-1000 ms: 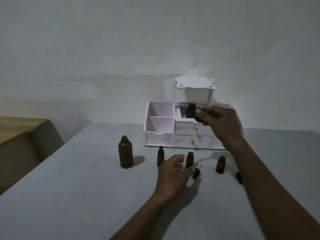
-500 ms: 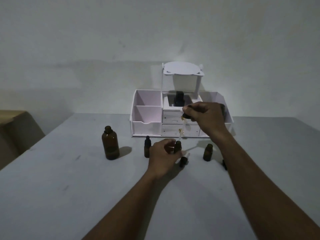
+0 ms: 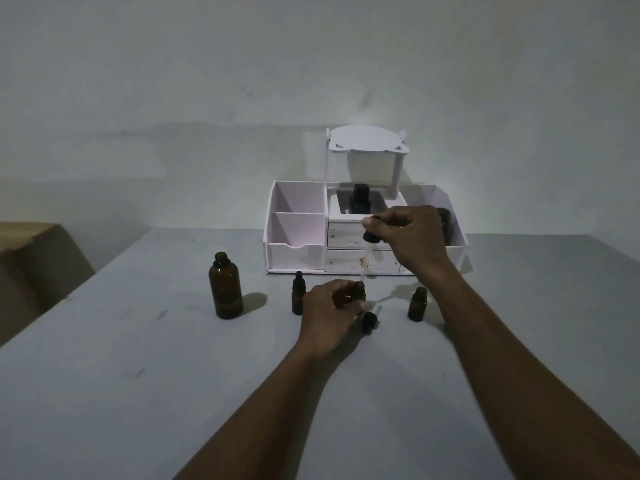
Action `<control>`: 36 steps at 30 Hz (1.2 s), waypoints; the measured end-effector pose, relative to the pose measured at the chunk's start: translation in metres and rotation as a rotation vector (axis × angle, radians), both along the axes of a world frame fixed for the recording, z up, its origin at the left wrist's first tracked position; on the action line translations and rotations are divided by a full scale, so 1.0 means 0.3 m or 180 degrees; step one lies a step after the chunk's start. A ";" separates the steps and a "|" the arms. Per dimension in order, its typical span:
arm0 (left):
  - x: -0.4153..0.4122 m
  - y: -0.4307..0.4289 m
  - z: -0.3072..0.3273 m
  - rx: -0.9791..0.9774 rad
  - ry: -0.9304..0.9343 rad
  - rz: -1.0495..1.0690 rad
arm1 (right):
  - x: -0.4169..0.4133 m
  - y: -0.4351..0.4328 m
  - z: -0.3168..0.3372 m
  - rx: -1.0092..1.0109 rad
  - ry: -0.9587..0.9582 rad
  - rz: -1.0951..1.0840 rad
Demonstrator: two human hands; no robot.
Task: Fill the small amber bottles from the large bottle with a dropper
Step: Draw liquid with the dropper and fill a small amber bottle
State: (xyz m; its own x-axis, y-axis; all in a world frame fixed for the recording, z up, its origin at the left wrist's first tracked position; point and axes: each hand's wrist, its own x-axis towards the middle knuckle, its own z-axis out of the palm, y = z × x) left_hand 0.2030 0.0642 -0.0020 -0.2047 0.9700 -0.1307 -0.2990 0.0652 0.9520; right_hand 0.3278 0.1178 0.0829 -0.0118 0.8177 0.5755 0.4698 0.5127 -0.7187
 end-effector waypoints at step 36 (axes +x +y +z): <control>-0.407 -0.254 -0.018 0.0475 0.2447 -0.0346 | -0.180 -0.153 0.125 0.0585 0.0665 0.0871</control>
